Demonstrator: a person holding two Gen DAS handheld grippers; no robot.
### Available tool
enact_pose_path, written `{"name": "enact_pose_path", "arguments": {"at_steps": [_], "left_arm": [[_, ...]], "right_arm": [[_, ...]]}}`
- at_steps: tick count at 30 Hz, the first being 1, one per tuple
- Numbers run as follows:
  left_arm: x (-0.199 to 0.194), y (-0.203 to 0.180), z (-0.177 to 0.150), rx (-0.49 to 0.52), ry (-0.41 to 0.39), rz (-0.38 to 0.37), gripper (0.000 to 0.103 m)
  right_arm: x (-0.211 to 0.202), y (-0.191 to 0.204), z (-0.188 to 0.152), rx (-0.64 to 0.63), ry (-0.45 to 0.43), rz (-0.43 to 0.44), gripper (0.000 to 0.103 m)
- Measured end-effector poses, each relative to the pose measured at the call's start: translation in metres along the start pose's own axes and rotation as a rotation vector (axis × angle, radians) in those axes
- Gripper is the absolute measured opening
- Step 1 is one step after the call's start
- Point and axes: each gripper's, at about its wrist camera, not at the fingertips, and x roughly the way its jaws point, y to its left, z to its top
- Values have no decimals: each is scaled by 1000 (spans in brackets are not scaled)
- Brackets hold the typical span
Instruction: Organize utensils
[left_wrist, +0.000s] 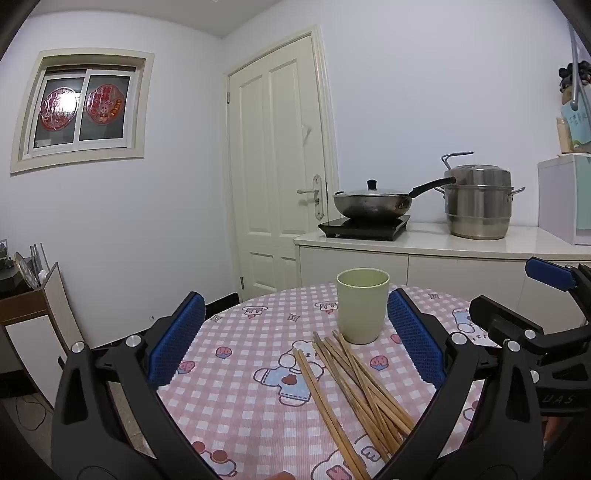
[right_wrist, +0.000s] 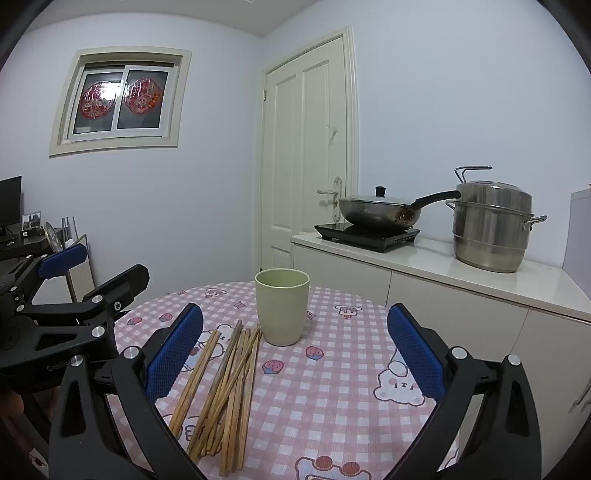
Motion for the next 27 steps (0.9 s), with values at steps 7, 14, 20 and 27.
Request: {"name": "enact_pose_path", "arguments": {"at_steps": [7,14,20,27], "left_arm": [[-1,0,0,-1,-1,-2,97],[4,2,-1,-2,1,-2,97],[1,6,-3,-1,7,-4,97],[2,5,-2,-1,8,-3,97]], "right_arm": [[0,0,0,1,-4,0,96],[2,0,0,-1,4,0,96],[1,0,0,0,5,1,96],[0,0,0,-1,6,1,96]]}}
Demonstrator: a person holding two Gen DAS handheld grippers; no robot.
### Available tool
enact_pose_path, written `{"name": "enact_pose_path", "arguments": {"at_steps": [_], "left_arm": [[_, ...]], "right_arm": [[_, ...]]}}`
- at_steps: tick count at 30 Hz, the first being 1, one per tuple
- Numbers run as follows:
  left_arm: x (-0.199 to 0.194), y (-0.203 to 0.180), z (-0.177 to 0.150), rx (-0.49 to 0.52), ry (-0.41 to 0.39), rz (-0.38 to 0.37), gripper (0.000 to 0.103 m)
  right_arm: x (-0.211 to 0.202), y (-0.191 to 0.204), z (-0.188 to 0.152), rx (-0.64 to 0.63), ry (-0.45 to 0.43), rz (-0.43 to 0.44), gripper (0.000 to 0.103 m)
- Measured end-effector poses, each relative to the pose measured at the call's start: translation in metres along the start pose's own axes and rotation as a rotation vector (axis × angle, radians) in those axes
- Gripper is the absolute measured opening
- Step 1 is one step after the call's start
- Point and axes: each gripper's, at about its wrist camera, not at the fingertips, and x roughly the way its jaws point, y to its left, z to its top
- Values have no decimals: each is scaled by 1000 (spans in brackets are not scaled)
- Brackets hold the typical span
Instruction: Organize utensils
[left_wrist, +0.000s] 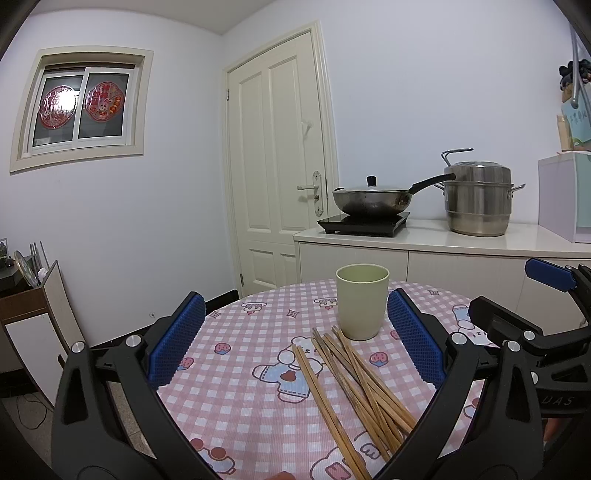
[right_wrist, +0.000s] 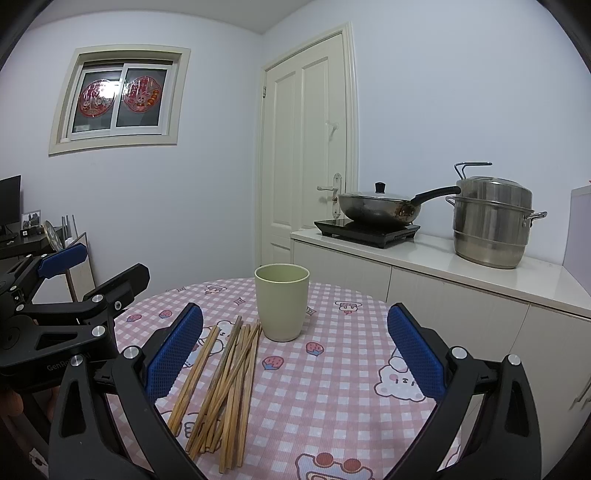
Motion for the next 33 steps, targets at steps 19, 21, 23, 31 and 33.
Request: {"name": "enact_pose_path", "arguments": {"at_steps": [19,21,23,31,33], "left_arm": [[4,-4,-11,4,16,-4,97],[5,-4,-15,5,21,-3,97],[6,-4,-17,4,27,-4,97],[8,2,-17,-26,57,-8,97],[8,2,-17,-23,57,-9,97]], "right_arm": [[6,1,-8,-3,12,0,96],[7,2,-9,1,17,-2,96],[7,1,-10,7,20,1,96],[8,-2,-9,19,36,2,96],[9,-2,-9,23,40,6,96]]}}
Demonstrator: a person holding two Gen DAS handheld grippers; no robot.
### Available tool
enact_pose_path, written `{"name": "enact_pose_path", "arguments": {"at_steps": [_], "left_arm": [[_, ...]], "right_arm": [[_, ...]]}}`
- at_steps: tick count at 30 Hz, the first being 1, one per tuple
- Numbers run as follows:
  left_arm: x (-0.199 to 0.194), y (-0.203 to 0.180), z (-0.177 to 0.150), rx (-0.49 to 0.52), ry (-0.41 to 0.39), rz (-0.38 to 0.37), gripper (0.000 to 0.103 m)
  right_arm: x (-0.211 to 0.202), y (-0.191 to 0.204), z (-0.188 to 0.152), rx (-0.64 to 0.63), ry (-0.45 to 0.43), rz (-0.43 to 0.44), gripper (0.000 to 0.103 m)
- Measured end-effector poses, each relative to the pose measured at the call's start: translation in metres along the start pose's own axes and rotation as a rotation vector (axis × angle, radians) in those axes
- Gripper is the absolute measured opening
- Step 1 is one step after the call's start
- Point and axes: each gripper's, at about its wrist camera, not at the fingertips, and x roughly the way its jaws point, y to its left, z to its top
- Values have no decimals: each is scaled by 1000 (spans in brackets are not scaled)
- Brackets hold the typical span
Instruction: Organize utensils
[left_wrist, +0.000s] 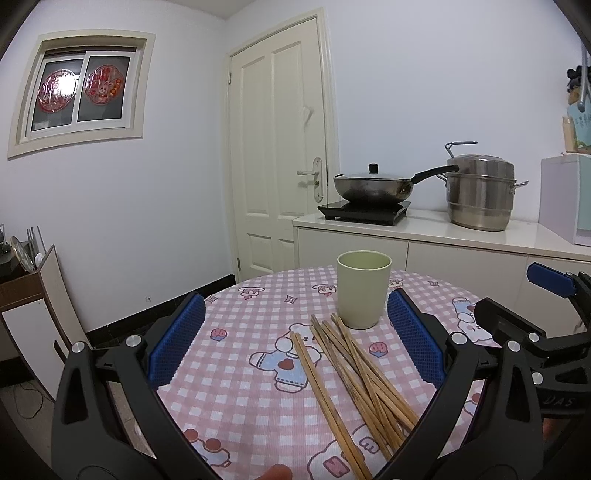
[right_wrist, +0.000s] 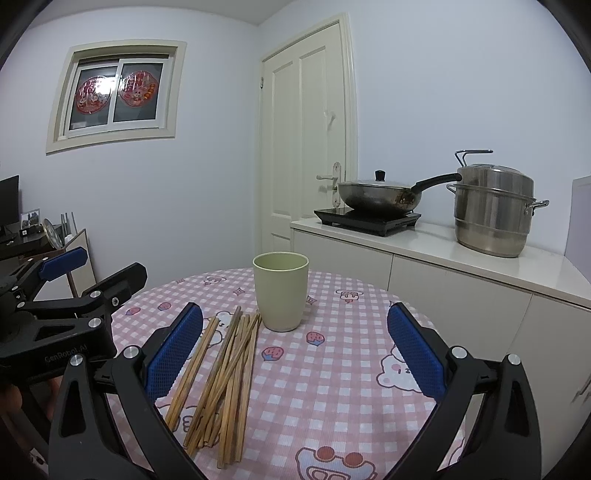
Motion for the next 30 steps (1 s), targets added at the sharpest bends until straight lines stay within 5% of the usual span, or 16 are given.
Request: {"name": "enact_pose_path", "arguments": {"at_steps": [30], "left_arm": [[4,-5,5,10,25,-6,97]], "right_arm": [[2,-1,1,2,18,6,96]]}}
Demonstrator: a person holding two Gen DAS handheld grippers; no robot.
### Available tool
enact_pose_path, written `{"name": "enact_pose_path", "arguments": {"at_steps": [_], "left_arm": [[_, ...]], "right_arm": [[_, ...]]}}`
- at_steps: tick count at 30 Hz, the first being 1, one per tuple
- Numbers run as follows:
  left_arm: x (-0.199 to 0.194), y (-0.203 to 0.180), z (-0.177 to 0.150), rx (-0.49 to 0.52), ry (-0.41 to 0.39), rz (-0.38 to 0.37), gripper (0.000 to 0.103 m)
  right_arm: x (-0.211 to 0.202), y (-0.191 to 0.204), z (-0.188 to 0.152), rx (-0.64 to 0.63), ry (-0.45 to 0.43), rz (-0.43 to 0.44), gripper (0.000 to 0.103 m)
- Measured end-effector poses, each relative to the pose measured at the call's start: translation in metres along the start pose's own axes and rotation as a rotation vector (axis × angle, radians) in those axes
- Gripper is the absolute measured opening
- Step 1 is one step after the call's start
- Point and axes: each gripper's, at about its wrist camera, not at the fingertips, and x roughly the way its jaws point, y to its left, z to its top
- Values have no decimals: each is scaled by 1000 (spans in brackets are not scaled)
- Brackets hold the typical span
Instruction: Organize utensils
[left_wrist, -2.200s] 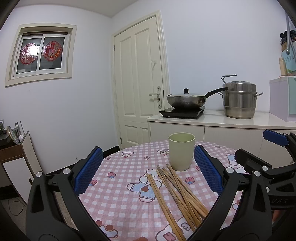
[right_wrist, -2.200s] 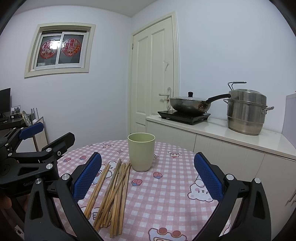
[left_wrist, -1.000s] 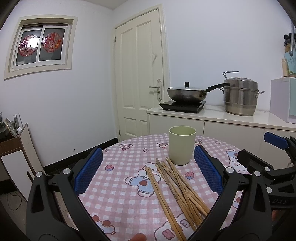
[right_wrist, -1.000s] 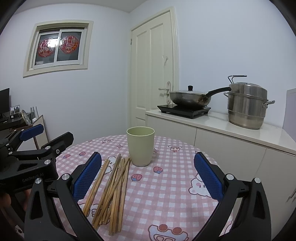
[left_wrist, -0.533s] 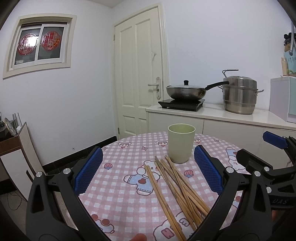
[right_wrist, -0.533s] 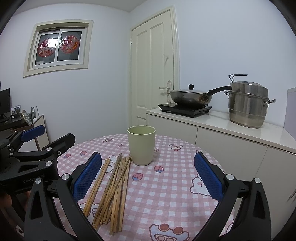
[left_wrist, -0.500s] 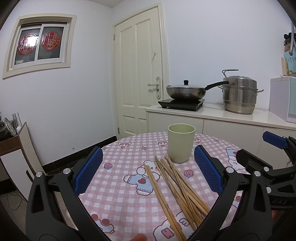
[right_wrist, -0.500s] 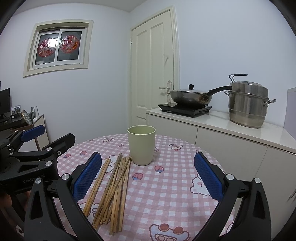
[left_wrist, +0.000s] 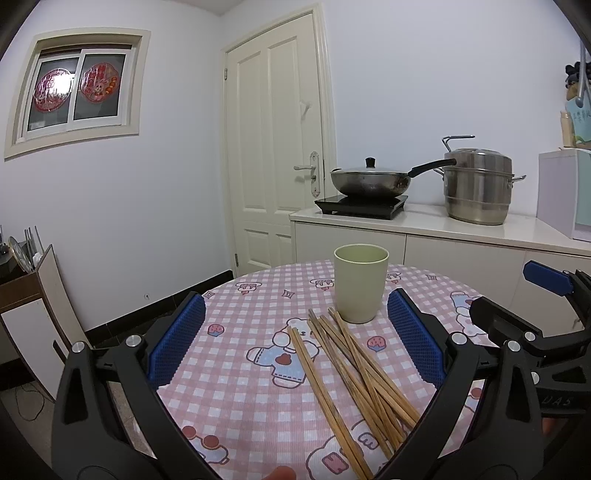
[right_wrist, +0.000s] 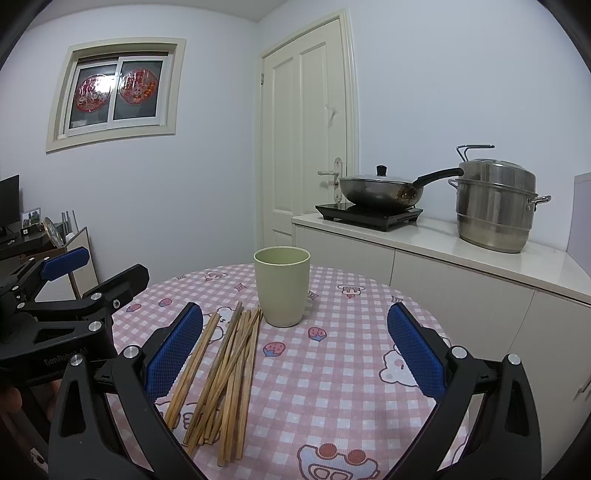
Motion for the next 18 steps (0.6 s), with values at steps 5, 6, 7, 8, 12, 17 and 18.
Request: {"name": "enact_pose_path", "arguments": {"at_steps": [5,6,7,8,12,17,18], "left_arm": [[2,0,-1,5,5,-1,97],[2,0,-1,6,7,-2,97],[2,-1,-1,7,8,-2,97],[2,-1,-1,8,7,-1,97],[4,-2,-1,12,10,0,97],[7,-2,-3,13,25,3,97],[8,-1,-3,14,30,5,97]], "right_arm": [[1,0,-1,-2,5,1,96],[2,-1,-1,-3,6,1,96],[2,-1,-1,-3,6,1,96],[2,-1,-1,-2,7,1,96],[4,-2,-2,2,12,3,96],[9,-4,-3,10,26,11,96],[10,-4,-3,7,30,11,96]]}}
